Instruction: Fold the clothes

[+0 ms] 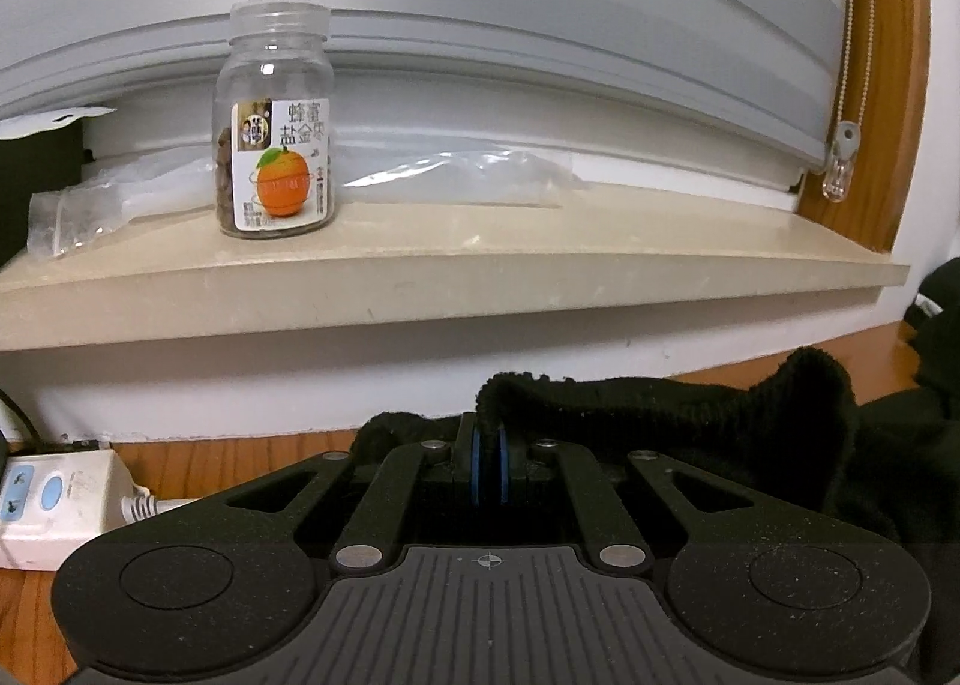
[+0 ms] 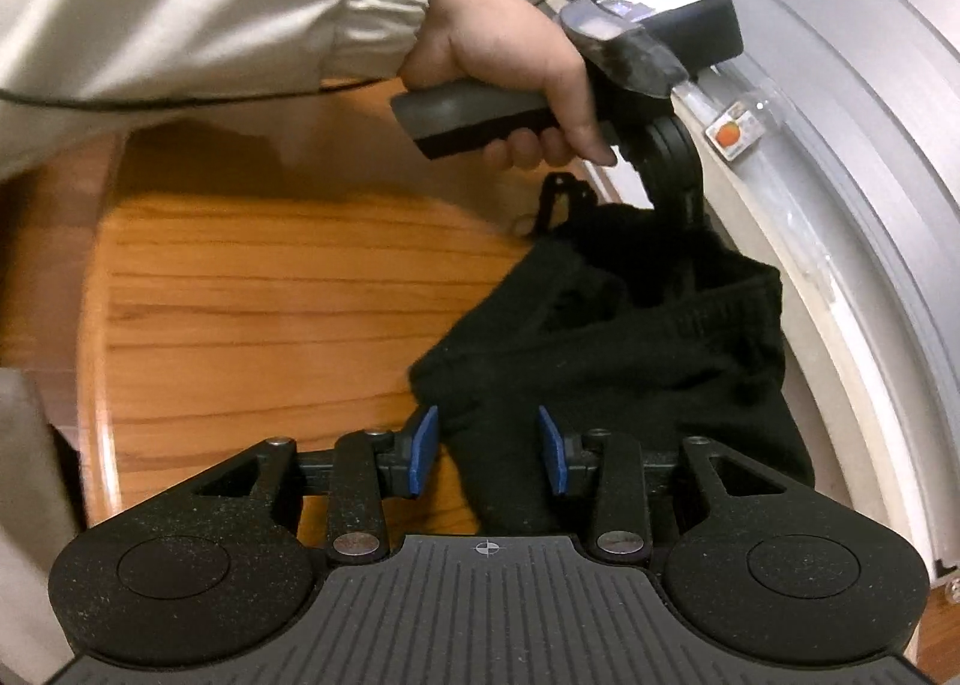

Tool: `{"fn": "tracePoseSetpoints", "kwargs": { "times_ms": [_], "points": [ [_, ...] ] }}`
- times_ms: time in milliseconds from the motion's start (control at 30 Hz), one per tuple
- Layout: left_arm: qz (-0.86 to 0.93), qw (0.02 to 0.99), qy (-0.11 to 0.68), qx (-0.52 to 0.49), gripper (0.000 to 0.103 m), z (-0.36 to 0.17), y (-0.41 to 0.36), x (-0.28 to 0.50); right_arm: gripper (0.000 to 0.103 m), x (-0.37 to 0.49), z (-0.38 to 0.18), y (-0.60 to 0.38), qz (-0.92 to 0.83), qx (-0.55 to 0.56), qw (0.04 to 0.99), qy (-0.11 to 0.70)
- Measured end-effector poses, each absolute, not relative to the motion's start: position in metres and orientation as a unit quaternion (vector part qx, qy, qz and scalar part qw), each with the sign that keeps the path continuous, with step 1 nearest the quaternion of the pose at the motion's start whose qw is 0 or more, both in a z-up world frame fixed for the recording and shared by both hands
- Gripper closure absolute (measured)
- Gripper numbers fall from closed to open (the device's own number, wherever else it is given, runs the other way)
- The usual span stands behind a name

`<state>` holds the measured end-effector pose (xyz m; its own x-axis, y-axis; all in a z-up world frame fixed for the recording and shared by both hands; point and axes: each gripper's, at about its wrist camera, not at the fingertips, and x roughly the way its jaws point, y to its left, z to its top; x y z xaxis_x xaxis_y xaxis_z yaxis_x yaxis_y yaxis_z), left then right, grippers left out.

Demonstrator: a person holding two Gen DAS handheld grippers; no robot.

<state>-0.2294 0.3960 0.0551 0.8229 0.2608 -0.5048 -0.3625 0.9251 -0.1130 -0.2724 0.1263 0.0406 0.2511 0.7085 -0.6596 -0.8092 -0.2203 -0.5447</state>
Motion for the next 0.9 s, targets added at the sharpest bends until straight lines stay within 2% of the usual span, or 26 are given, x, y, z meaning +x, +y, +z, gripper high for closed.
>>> {"fn": "tracePoseSetpoints", "kwargs": {
  "times_ms": [133,200,300,433,733,900],
  "points": [
    [0.164,0.948,0.252,-0.101,0.097,0.052,0.395,-0.228,0.067,-0.275,0.035,0.128,0.607,-0.495,0.619,0.052],
    [0.163,0.949,0.252,-0.099,0.097,0.051,0.395,-0.228,0.079,-0.278,0.033,0.127,0.606,-0.502,0.615,0.053],
    [0.166,0.952,0.237,-0.098,0.097,0.056,0.397,-0.234,0.085,-0.277,0.045,0.118,0.598,-0.505,0.621,0.03],
    [0.186,0.957,0.195,-0.111,0.097,0.078,0.405,-0.251,0.086,-0.269,0.095,0.101,0.576,-0.498,0.648,-0.003],
    [0.258,0.958,0.084,-0.089,0.098,0.166,0.421,-0.312,0.088,-0.262,0.225,0.063,0.537,-0.449,0.711,-0.069],
    [0.261,0.954,0.117,-0.088,0.098,0.166,0.437,-0.327,0.088,-0.281,0.263,0.05,0.584,-0.395,0.705,-0.072]
  ]
}}
